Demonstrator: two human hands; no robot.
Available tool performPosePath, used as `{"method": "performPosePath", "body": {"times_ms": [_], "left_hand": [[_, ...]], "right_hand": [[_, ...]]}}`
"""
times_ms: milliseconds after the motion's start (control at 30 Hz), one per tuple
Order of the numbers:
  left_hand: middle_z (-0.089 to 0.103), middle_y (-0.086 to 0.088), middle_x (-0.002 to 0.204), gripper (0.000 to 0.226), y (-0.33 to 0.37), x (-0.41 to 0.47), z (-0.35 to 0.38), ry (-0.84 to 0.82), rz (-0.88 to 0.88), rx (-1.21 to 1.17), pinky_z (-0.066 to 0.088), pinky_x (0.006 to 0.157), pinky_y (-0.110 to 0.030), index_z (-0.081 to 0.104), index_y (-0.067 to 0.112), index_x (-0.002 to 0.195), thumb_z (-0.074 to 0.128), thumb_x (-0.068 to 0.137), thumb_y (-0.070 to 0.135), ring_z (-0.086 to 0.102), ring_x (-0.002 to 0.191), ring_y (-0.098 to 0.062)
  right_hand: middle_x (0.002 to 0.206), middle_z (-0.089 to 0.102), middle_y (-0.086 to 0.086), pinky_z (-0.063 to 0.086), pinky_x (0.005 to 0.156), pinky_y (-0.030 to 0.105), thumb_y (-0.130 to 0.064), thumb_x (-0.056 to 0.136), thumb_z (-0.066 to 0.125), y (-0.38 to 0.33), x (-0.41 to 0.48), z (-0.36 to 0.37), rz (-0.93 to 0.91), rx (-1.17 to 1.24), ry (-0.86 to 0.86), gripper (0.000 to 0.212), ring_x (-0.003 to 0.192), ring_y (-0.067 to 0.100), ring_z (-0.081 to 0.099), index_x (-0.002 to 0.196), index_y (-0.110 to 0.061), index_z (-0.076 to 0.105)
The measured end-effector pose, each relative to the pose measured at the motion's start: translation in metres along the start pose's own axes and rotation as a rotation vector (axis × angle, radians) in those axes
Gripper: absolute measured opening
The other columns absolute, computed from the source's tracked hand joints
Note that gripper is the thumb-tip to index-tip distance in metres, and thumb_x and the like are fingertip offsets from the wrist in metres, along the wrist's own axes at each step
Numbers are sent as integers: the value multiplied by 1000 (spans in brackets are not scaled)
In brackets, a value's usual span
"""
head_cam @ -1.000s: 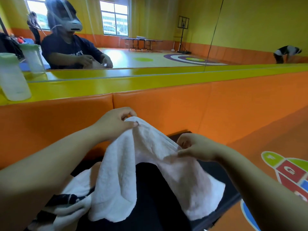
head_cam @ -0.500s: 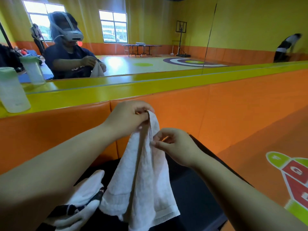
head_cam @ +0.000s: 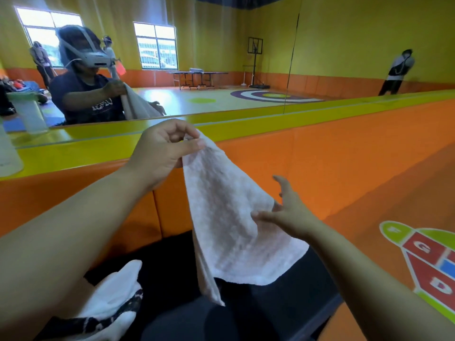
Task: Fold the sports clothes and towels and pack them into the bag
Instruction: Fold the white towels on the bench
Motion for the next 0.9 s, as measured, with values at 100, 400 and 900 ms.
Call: {"method": "performPosePath", "body": {"times_ms": [100,400,900], "left_hand": [[63,10,61,17,-3,-1,-15,33,-1,11,49,57,-19,69,27,64,73,69,11,60,64,-10],[65,4,77,18,-41,-22,-58,205,-136,210,50,61,-13,61,18,84,61,88,1,61,59,4],[69,14,70,22,-71,-81,-99,209,-210,265,48,70,-20,64,25,86,61,88,3,60,70,-1]], "right_hand": [[95,64,0,43,68,32,-36,82,69,13,0,12,-32,-266,-94,25,90,22,61,100,-20,63],[67,48,-5,37,57,27,-37,82,71,24,-13,40,54,152,-378,37,62,12,45,65,-20,44],[135,52,26,43,101,54,-74,78,52,55,-42,119,648,860,-812,93,121,38,54,130,3,51]]}}
Point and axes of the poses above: each hand's wrist, its own x-axis towards the middle knuckle, its own z-axis out of the palm, y = z × x, the point moved 1 cm from there along x, towards the middle knuckle
